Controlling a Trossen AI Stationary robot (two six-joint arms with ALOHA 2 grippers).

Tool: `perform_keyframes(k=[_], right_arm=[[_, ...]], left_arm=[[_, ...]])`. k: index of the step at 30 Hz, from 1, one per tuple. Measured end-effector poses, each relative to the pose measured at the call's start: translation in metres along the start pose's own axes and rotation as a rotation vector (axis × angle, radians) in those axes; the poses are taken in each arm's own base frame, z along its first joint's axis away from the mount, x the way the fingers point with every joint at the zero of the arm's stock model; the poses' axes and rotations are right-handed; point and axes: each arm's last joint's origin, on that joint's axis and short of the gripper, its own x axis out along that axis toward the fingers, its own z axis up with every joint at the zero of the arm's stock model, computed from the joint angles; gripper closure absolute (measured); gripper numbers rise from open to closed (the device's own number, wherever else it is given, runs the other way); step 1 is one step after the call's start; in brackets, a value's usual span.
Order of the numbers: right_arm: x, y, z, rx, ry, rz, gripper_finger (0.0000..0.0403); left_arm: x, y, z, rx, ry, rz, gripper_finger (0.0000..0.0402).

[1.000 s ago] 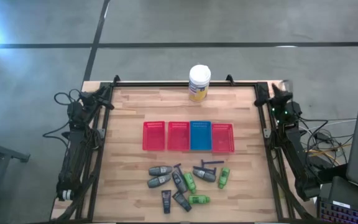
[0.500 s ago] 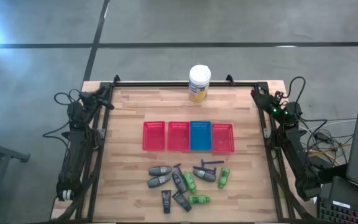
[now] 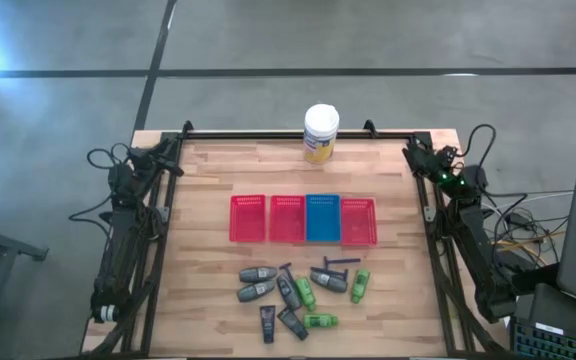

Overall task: Pick & Place Travel size toiletries
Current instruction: Put the green shampoo into the right red bin

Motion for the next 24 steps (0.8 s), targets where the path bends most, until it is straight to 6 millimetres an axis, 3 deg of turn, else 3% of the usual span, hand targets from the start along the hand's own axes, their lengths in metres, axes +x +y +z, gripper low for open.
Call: perform_keyframes(k=[11, 16, 24], right_arm=[[0.000, 0.000, 0.000, 0.104, 0.019, 0.005, 0.0039], [0.001, 0.004, -0.004, 0.090, 0.110, 0.047, 0.0039], [0.015, 0.026, -0.008, 0.047, 0.259, -0.007, 0.0039]], left_arm=[[0.000, 0.000, 0.000, 0.000, 0.000, 0.000, 0.0259], [0.000, 0.000, 0.000, 0.000, 0.000, 0.000, 0.0259], [0.000, 0.000, 0.000, 0.000, -0.001, 0.000, 0.0259]])
